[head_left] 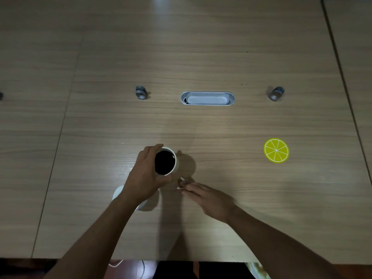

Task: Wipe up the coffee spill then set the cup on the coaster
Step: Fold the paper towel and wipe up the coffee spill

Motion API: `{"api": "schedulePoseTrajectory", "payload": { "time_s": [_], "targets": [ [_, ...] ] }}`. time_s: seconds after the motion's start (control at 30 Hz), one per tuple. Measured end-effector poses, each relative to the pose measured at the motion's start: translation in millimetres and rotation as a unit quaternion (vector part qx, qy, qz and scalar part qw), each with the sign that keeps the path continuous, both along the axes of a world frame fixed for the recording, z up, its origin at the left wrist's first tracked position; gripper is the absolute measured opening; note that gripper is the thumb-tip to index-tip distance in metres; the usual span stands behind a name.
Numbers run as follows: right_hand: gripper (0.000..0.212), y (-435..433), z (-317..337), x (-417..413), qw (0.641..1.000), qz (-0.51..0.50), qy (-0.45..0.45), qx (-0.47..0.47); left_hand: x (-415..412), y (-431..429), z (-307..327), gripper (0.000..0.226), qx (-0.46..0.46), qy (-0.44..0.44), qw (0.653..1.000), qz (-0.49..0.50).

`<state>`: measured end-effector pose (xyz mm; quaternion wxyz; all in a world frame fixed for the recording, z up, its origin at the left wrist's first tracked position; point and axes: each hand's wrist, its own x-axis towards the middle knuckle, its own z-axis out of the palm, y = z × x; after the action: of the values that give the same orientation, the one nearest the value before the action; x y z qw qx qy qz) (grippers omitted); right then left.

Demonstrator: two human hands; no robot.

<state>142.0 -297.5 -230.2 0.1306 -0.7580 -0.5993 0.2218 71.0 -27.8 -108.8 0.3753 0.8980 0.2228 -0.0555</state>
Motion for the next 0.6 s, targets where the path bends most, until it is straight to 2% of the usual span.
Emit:
{"api": "schedulePoseTrajectory", "payload": {
  "time_s": [0.07, 0.23, 0.4, 0.6],
  "targets": [
    [0.081, 3.9, -0.9, 10.7, 1.000, 0.006, -0.027, 0.011, 1.2, 3.1, 0.3, 0.100, 0.000, 0.000, 1.000, 0.010],
    [0.060, 12.8, 6.0, 26.8, 0.989, -0.007, -0.145, -0.043, 2.3, 11.4, -0.5, 0.097, 0.002, -0.002, 0.999, 0.032],
    [0.084, 36.9, 18.6, 43.4, 0.983, -0.075, -0.150, -0.068, 0.8, 21.4, -5.4, 0.098, 0.007, 0.007, 0.999, 0.041],
    [0.086, 58.8, 11.7, 100.6, 0.964, -0.191, -0.167, -0.082, 2.9, 24.1, -11.5, 0.101, 0.009, 0.016, 0.999, 0.046]
  ]
}}
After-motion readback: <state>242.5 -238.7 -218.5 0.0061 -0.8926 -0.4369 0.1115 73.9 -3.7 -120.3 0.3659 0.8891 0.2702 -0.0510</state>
